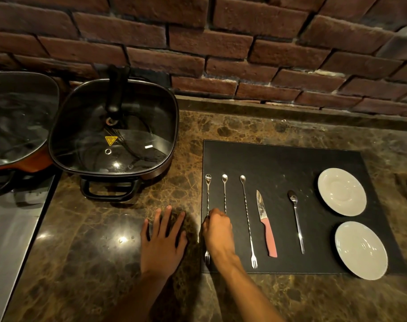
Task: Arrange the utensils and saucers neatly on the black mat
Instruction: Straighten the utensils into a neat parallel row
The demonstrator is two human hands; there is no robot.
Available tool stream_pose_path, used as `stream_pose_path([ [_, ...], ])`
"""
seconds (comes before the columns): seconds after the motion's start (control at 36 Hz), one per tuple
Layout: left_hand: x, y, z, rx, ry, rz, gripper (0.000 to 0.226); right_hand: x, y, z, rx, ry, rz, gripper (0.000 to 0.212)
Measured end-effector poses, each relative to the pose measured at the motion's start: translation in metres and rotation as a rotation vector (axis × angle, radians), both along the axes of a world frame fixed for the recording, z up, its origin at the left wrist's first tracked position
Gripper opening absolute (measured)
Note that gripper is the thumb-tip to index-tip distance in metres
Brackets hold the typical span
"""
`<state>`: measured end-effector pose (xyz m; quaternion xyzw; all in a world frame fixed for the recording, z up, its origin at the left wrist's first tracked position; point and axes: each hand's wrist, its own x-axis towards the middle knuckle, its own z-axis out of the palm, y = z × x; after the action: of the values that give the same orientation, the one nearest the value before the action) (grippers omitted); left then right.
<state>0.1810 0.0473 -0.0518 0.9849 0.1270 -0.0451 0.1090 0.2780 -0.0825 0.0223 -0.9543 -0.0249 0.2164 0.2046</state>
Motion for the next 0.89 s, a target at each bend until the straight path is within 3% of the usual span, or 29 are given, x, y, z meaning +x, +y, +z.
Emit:
stream_pose_path([
  [0.64, -0.001, 0.002, -0.008, 0.005, -0.001, -0.007, 0.057, 0.015, -0.031, 0.004, 0.126, -0.001, -0.114, 0.023],
  [0.75, -0.001, 0.001, -0.006, -0.001, -0.005, -0.001, 0.056, 0.027, -0.072, 0.009, 0.077, -0.097, -0.160, 0.011],
  [0.89, -0.002, 0.001, -0.008, -0.002, -0.016, -0.005, 0.057, 0.030, -0.121, 0.012, -0.053, -0.154, -0.206, 0.020],
])
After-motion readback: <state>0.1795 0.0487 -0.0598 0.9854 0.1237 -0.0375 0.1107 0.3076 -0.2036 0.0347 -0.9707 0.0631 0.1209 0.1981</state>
